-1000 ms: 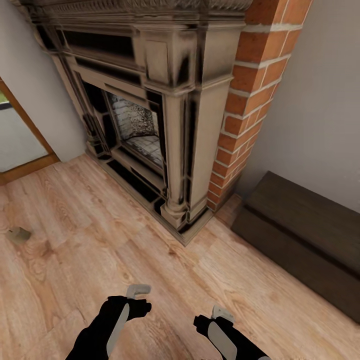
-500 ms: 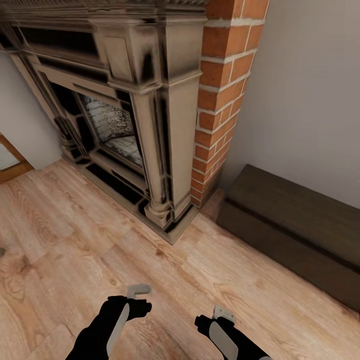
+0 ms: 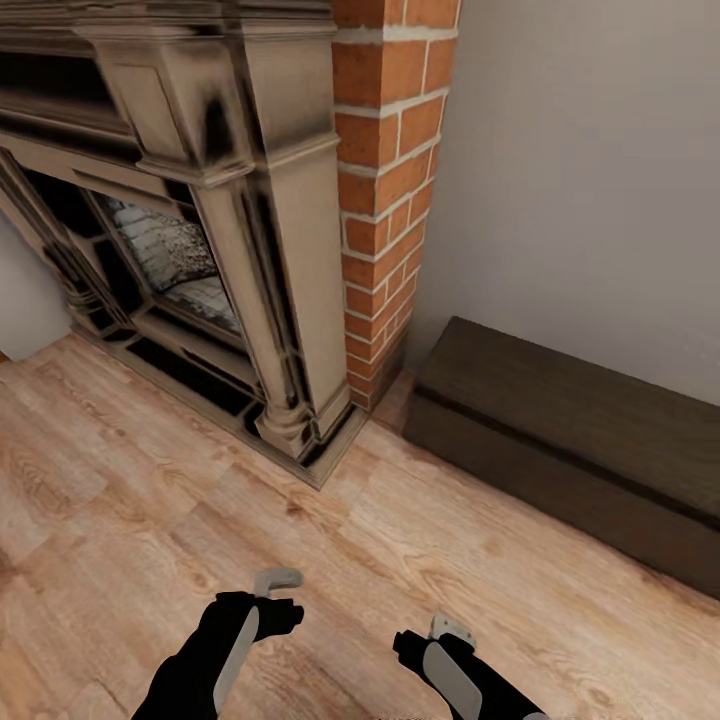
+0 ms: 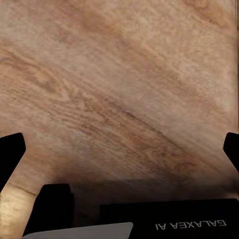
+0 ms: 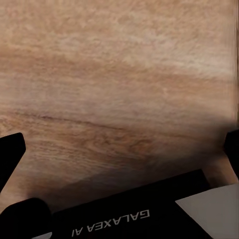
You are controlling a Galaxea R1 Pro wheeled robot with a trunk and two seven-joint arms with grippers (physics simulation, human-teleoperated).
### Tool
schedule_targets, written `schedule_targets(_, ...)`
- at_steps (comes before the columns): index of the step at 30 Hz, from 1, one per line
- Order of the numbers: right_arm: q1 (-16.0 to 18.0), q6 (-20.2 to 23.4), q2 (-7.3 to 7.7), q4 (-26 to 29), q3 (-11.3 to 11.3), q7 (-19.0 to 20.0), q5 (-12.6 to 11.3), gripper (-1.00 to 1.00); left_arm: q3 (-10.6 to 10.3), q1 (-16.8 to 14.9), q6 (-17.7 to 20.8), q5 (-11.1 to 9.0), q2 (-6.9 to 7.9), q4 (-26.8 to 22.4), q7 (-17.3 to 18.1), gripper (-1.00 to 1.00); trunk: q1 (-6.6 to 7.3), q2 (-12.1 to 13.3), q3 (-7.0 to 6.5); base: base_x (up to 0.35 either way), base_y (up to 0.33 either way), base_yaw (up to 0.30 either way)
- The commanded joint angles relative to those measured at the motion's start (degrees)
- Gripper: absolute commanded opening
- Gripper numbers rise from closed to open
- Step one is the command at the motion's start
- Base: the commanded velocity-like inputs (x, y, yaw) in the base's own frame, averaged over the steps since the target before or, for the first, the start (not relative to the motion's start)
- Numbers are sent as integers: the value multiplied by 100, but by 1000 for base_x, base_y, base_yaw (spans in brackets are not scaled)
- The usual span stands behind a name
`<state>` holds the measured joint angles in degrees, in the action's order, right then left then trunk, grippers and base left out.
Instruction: Place each of the two pumpkins and all three candles from the living room inside a cabinet in the living room (use any cabinet), then make sure every cabinet is closed, and position the cauldron so it is next to a table in the living room.
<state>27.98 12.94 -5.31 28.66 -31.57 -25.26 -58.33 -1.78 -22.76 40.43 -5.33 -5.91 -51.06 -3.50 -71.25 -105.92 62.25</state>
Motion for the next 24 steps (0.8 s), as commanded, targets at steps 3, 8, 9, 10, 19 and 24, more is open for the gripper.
schedule_targets(3, 5, 16, 12, 8, -34, -41, -28, 100, -7, 0, 26, -56, 2, -9, -37, 100, 1, -2, 17, 0, 0, -245)
schedule_targets(8, 5, 16, 35, 8, -34, -40, -30, 100, -7, 0, 26, -56, 2, -9, -37, 100, 1, -2, 38, 0, 0, -245)
schedule_targets(9, 5, 16, 36, 8, -34, -40, -30, 100, -7, 0, 26, -56, 2, -9, -37, 100, 1, -2, 43, 0, 0, -245)
schedule_targets(10, 5, 16, 37, 8, -34, -40, -29, 100, -7, 0, 26, -56, 2, -9, -37, 100, 1, -2, 47, 0, 0, -245)
schedule_targets(19, 5, 16, 38, 8, -34, -40, -30, 100, -7, 0, 26, -56, 2, -11, -37, 100, 1, -2, 86, 0, 0, -245)
schedule_targets(24, 5, 16, 38, 8, -34, -48, -34, 100, -7, 0, 26, -56, 2, -9, -37, 100, 1, -2, 107, 0, 0, -245)
